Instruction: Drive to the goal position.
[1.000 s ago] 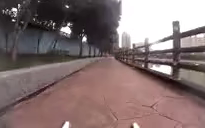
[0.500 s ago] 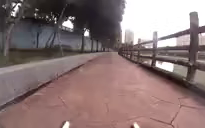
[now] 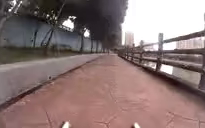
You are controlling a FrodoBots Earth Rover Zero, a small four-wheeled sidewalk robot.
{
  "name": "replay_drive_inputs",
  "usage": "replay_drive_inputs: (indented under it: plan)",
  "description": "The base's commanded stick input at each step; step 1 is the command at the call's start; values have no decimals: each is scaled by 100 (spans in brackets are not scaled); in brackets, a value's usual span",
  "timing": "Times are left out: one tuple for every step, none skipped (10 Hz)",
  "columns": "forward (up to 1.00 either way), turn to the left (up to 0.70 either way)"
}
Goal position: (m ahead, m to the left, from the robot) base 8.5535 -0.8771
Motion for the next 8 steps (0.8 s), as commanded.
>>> replay_drive_inputs:
  plan:
    - [70,0]
    - [70,0]
    - [70,0]
    - [70,0]
    - [70,0]
    - [70,0]
    - [70,0]
    - [70,0]
